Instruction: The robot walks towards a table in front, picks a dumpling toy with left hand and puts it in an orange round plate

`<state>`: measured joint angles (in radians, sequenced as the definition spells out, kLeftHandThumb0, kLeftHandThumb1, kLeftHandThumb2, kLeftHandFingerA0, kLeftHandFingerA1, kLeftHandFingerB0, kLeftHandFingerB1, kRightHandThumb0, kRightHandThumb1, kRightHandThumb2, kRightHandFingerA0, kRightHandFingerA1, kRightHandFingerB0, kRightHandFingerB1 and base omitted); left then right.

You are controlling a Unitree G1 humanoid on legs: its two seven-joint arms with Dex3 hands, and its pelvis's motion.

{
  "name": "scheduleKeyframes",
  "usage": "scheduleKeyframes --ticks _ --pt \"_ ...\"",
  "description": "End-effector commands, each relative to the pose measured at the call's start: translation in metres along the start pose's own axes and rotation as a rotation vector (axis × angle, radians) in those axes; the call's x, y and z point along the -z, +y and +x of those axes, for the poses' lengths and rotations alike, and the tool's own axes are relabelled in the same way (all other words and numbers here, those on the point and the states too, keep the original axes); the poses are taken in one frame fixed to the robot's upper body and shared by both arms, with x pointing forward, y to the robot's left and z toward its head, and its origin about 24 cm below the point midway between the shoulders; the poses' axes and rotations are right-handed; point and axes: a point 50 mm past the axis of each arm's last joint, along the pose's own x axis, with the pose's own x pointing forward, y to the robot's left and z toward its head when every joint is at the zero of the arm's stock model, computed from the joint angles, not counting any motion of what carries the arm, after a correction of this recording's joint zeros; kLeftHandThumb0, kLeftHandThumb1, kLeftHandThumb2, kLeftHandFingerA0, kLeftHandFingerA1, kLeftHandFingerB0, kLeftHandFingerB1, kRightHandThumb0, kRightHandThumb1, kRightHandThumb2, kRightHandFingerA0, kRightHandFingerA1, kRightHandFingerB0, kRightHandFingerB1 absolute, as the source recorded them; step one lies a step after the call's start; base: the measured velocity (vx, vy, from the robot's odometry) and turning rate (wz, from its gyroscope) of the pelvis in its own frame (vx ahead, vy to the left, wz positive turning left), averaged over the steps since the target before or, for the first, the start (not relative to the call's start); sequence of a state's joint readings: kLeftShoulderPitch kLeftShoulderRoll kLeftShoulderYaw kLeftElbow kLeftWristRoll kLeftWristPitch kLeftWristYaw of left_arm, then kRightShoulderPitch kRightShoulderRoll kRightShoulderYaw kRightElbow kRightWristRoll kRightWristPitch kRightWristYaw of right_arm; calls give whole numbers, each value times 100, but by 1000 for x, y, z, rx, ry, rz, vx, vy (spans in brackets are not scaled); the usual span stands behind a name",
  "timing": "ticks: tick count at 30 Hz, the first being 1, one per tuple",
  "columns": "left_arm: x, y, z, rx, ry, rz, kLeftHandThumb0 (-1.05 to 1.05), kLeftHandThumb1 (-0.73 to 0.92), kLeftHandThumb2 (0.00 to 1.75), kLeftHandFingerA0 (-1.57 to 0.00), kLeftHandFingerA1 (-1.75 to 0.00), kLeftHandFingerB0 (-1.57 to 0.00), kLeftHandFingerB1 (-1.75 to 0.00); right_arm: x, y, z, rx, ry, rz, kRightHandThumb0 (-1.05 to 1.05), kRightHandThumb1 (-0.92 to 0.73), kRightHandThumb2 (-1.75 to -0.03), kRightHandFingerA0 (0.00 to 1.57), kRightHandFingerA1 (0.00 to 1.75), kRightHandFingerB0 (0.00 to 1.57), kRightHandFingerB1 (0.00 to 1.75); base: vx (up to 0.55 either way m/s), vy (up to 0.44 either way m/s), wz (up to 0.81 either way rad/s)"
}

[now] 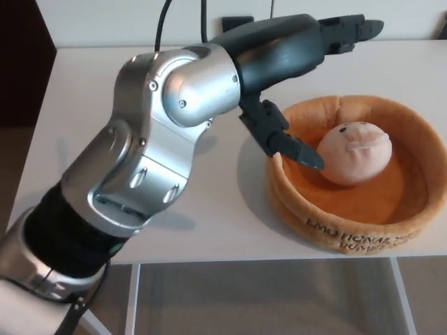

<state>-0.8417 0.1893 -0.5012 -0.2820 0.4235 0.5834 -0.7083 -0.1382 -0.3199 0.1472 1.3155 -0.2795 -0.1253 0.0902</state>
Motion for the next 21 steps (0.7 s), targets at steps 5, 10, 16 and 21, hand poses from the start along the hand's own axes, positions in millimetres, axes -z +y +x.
scheduleKeyframes --ticks 5,10,16,21 --pt "20 -26 -235 -63 35 2 -25 40 68 0 -6 0 -8 35 7 -8 -26 103 11 -39 -55 -56 76 64 46 37 0 0 0" --pt "61 -104 -283 71 300 -312 -27 38 67 0 -7 -2 -19 54 22 -13 -40 142 40 -36 -54 -56 81 74 46 39 0 0 0" --pt "75 -161 -328 212 554 -399 -37 27 68 0 -21 0 -24 57 23 -15 -60 150 33 -39 -53 -55 75 67 47 41 0 0 0" --pt "88 -188 -354 326 725 -393 -34 42 62 -5 -24 -12 -30 56 23 -14 -58 148 36 -40 -54 -56 69 73 45 43 0 0 0"
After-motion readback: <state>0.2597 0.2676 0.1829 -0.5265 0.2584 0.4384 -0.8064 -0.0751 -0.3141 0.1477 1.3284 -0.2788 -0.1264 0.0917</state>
